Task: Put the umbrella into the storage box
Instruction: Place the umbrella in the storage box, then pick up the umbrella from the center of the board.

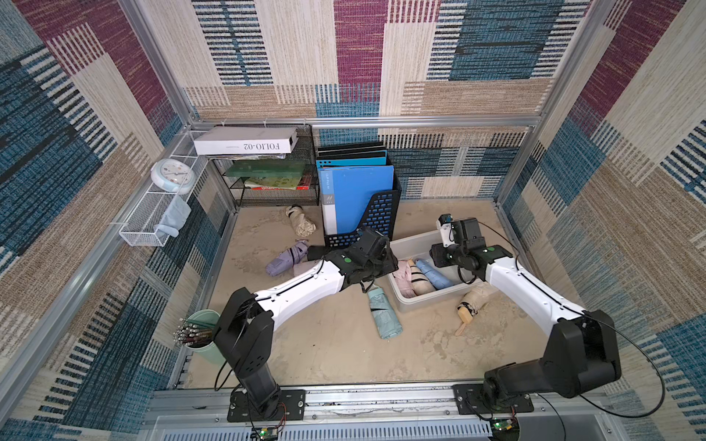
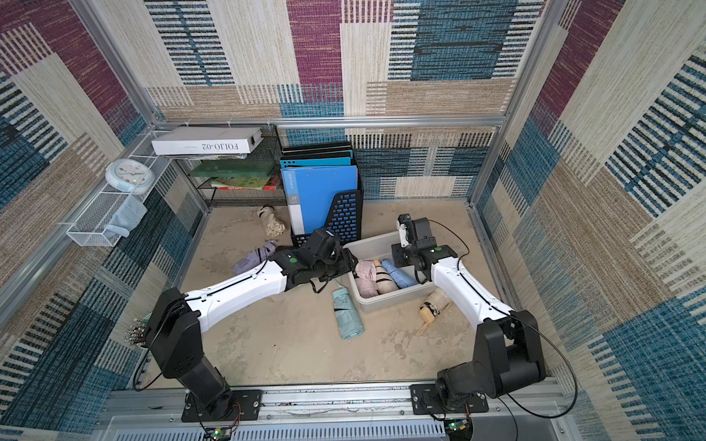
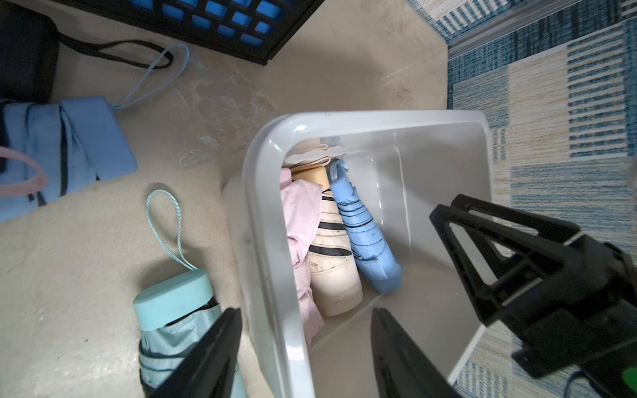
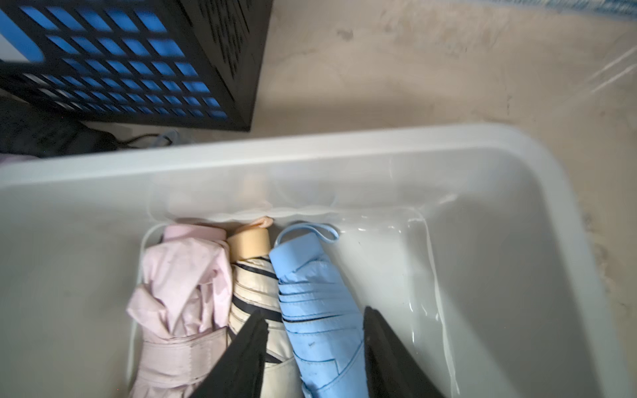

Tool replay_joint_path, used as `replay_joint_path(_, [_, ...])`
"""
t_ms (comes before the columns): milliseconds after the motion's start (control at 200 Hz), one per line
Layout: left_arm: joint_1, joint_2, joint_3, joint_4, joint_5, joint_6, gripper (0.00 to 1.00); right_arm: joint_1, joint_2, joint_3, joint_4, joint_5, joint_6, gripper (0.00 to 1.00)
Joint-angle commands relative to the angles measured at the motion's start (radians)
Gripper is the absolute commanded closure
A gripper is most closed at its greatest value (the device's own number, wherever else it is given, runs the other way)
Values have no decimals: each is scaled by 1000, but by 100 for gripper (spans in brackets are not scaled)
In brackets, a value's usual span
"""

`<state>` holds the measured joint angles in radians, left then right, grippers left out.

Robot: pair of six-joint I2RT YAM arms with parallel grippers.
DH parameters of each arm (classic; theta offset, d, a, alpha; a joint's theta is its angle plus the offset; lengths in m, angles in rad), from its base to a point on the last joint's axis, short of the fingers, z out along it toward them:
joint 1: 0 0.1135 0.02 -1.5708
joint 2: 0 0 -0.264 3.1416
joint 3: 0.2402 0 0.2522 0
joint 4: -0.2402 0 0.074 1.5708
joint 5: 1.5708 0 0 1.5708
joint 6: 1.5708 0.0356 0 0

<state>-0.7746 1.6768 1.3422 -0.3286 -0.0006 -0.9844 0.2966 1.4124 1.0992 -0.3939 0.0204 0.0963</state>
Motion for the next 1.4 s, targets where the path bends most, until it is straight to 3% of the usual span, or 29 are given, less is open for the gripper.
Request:
replay_joint_path(0, [2, -58, -13, 5, -78, -5, 27, 13, -37, 54, -102, -36, 70, 44])
replay_joint_path(155, [10, -171, -73, -17, -165, -73, 21, 103, -126, 75, -154, -23, 159, 39])
replay_joint_path(311, [51, -330, -211, -43, -229, -151, 18, 294, -147, 124, -235, 44, 232, 36])
replay_joint_path(516, [140, -544, -360, -150, -256, -164, 13, 530, -78, 188, -329, 133, 329, 32])
replay_joint_path(731, [200, -741, -463, -229, -280, -154, 9, 726, 56, 232, -380, 207, 322, 29])
replay_joint_path(1052, [221, -895, -543, -301, -300, -169, 7, 822, 287, 241, -435, 230, 369, 25])
replay_joint_path(1398, [221, -909, -548, -325, -275, -171, 7, 822, 445, 240, -470, 326, 409, 14])
